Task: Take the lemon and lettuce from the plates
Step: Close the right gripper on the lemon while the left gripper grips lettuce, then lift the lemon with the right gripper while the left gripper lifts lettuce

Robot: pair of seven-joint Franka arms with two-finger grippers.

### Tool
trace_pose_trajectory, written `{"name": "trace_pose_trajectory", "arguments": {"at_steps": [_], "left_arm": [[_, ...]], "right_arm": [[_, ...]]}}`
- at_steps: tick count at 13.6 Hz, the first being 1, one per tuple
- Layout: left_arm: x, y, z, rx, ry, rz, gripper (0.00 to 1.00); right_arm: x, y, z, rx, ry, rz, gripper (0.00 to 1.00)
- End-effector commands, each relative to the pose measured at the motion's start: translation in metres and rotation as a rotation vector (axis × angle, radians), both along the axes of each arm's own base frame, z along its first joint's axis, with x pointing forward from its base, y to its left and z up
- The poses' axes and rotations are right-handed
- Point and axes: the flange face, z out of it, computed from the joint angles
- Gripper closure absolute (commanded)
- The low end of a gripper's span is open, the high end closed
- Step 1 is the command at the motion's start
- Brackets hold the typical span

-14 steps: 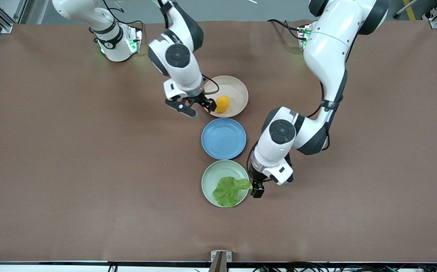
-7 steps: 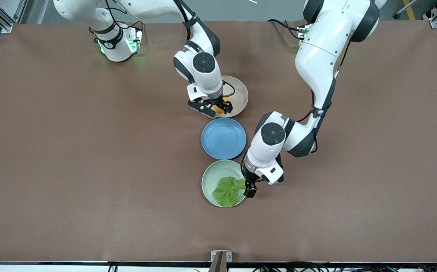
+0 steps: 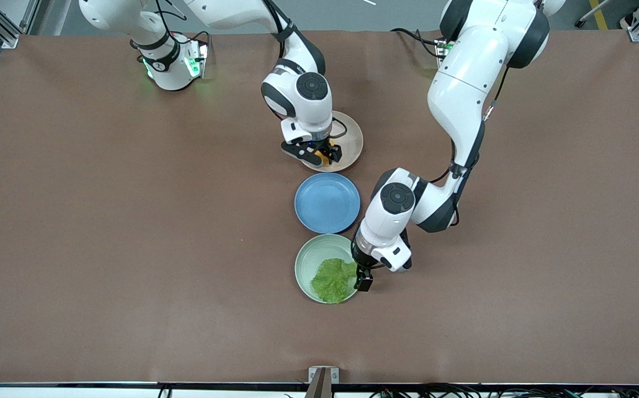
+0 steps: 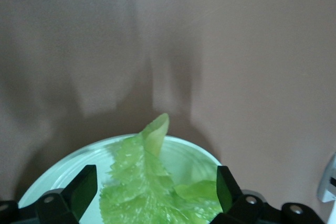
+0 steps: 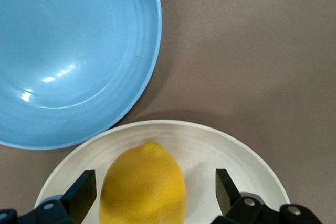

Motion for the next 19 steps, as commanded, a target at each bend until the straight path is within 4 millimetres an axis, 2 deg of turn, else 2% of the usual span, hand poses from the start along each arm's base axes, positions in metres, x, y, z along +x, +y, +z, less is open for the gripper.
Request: {"name": "trace_pose_trajectory", "arguments": {"at_steps": [1,2,4,8,9,11,12,13,15,17,18,19], "left_arm": [[-0.001,-0.009,-0.005,0.000,-0.013,-0.002,0.15],[-0.001,-0.007,-0.006,0.001,-0.013,-0.004,0.30],[-0.001,-0.008,-0.007,0.005,-0.013,-0.010,0.49],[-0.004,-0.012,-0.006,0.002,-0.011,-0.013,0.85],[-0.004,-0.013,-0.004,0.000,-0.014,-0.011,0.90],[-0.005,-0.017,0.007,-0.011,-0.023,-0.012,0.96],[-0.005,-0.019,0.013,-0.022,-0.025,-0.008,0.97],[-0.004,-0.022,0.026,-0.036,-0.034,-0.008,0.98],[-0.001,-0.022,0.055,-0.054,-0.059,-0.007,0.99],[0.002,-0.020,0.085,-0.071,-0.070,-0.002,0.99],[0.000,-0.016,0.096,-0.051,-0.047,-0.012,0.99],[-0.003,-0.013,0.108,-0.023,-0.020,-0.035,0.99]], "right_arm": [[-0.006,0.008,0.002,-0.002,-0.019,-0.011,0.00],[-0.008,0.009,0.001,0.000,-0.020,-0.014,0.00],[-0.015,0.014,-0.004,0.003,-0.023,-0.026,0.02],[-0.016,0.016,-0.010,0.019,-0.032,-0.051,0.21],[-0.016,0.016,-0.010,0.023,-0.035,-0.051,0.33],[-0.013,0.015,-0.008,0.024,-0.036,-0.051,0.84],[-0.009,0.012,-0.007,0.015,-0.031,-0.052,1.00],[-0.004,0.009,0.001,0.021,-0.038,-0.033,1.00],[0.023,-0.015,0.043,-0.020,-0.010,-0.011,1.00],[0.061,-0.057,0.093,-0.029,0.010,0.051,1.00],[0.079,-0.083,0.111,-0.039,0.030,0.095,1.00],[0.101,-0.117,0.127,-0.046,0.048,0.162,1.00]]}}
